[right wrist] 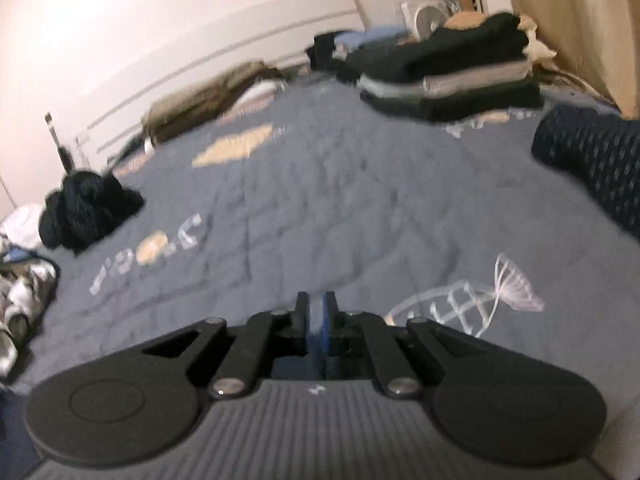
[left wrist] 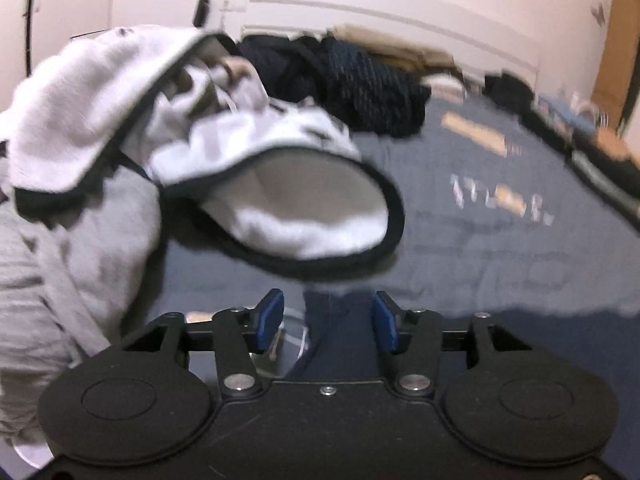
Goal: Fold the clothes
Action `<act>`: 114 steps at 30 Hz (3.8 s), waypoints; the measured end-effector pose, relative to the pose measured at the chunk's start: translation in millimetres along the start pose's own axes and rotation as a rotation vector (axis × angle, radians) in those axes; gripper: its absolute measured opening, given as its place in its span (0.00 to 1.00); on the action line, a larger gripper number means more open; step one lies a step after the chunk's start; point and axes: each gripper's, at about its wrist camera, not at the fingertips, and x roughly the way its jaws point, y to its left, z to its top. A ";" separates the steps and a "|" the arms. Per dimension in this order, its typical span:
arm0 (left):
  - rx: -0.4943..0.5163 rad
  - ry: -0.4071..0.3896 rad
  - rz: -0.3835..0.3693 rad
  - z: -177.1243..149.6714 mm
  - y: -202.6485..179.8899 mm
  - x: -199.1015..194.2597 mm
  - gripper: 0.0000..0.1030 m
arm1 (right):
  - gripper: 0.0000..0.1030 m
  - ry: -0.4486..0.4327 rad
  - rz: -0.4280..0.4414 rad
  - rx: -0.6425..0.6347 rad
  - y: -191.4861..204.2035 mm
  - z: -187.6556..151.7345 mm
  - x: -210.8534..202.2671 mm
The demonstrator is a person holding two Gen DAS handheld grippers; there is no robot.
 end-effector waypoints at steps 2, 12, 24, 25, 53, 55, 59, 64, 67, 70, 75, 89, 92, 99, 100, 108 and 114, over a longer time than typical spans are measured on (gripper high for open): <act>-0.024 -0.012 -0.070 3.8 -4.9 -12.9 0.50 | 0.08 0.029 0.066 0.015 7.1 7.0 -9.5; 0.003 0.034 -0.241 -31.9 -65.0 -50.5 0.60 | 0.38 0.222 0.202 -0.177 80.8 -41.3 -36.1; -0.047 0.045 -0.228 -93.2 -47.1 -134.5 0.83 | 0.43 0.151 0.291 -0.281 109.5 -92.4 -144.6; -0.045 0.037 -0.227 -95.8 -46.5 -140.9 0.88 | 0.43 0.144 0.291 -0.292 111.5 -96.1 -151.2; -0.030 0.035 -0.173 -139.7 -42.7 -198.3 1.00 | 0.46 0.037 0.098 -0.501 134.3 -154.4 -219.5; -0.051 0.035 -0.165 -141.4 -38.6 -200.0 1.00 | 0.46 0.046 0.099 -0.490 135.4 -157.1 -221.8; -0.114 0.037 -0.133 -146.7 -28.6 -202.5 1.00 | 0.46 0.065 0.122 -0.464 137.6 -162.1 -225.2; -0.202 0.037 -0.083 -154.1 -11.5 -206.0 1.00 | 0.46 0.072 0.152 -0.447 139.8 -169.6 -226.8; -0.264 0.041 -0.054 -161.7 0.2 -210.1 1.00 | 0.47 0.077 0.169 -0.453 143.8 -169.7 -226.8; -0.302 0.057 -0.029 -168.8 7.4 -210.6 1.00 | 0.46 0.100 0.195 -0.447 147.4 -170.4 -224.7; -0.357 0.052 0.008 -170.3 20.0 -209.5 1.00 | 0.46 0.151 0.259 -0.468 160.6 -176.7 -219.0; -0.518 0.111 0.043 -189.8 44.0 -188.6 0.78 | 0.46 0.203 0.327 -0.508 188.9 -192.8 -204.9; -0.536 0.114 0.038 -192.9 44.0 -188.4 0.79 | 0.46 0.209 0.331 -0.506 188.0 -193.0 -203.3; -0.517 0.025 0.011 -187.6 34.8 -191.7 0.52 | 0.46 0.206 0.330 -0.495 184.4 -189.4 -201.3; -0.500 0.003 0.011 -185.6 32.3 -193.2 0.41 | 0.46 0.204 0.328 -0.495 184.2 -189.0 -201.0; -0.349 -0.085 0.014 -178.5 4.6 -205.2 0.31 | 0.46 0.201 0.326 -0.502 183.2 -187.1 -201.2; -0.360 -0.016 0.003 -179.5 -0.7 -182.0 0.64 | 0.46 0.203 0.324 -0.492 180.2 -184.8 -200.2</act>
